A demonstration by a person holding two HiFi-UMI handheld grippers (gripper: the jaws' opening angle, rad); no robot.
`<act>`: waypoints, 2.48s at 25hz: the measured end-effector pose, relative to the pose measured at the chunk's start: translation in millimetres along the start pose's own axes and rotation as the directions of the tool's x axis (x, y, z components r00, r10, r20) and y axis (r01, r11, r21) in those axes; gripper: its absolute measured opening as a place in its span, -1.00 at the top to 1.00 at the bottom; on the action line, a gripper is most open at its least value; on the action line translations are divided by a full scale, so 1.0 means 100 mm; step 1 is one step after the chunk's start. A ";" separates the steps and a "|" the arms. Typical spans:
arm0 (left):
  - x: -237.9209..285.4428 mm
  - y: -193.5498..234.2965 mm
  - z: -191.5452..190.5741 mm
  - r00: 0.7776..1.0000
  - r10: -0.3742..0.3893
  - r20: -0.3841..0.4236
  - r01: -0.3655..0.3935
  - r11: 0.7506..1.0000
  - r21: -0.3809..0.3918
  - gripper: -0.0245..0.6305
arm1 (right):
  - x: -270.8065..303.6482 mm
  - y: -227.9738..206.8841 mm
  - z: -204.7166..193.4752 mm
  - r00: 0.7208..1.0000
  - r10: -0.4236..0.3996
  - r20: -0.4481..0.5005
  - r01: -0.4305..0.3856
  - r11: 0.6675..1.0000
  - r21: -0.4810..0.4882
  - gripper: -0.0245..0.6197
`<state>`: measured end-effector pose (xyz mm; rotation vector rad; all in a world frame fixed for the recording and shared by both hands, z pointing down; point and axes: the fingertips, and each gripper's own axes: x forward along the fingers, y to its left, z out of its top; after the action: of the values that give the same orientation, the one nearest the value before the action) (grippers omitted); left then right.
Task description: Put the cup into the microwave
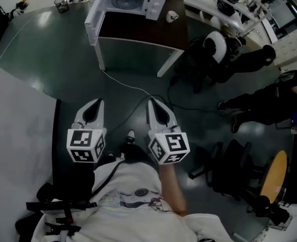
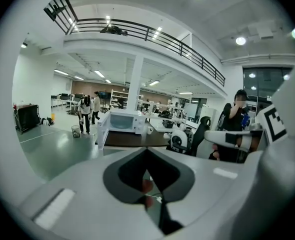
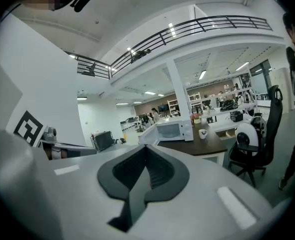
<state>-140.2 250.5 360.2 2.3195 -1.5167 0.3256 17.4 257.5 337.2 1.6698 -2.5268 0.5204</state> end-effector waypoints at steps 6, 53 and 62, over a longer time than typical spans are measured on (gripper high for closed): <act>0.47 -0.18 0.35 0.999 0.018 0.040 -0.019 1.000 0.006 0.93 | 0.18 -0.45 0.21 1.000 0.020 0.001 -0.020 1.000 0.018 0.92; 3.80 0.82 1.52 0.973 -0.186 -0.137 0.190 0.982 0.014 0.93 | 3.15 -1.58 1.06 0.992 -0.081 -0.097 0.086 0.995 0.045 0.92; 4.20 0.89 1.27 0.947 -0.192 -0.256 0.191 0.981 -0.028 0.93 | 3.49 -1.82 0.77 0.980 -0.032 -0.194 0.059 0.989 0.134 0.80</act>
<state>-52.9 -185.4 416.3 2.2933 -1.1581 0.5488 49.6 -138.3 392.0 1.6285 -2.3588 0.8281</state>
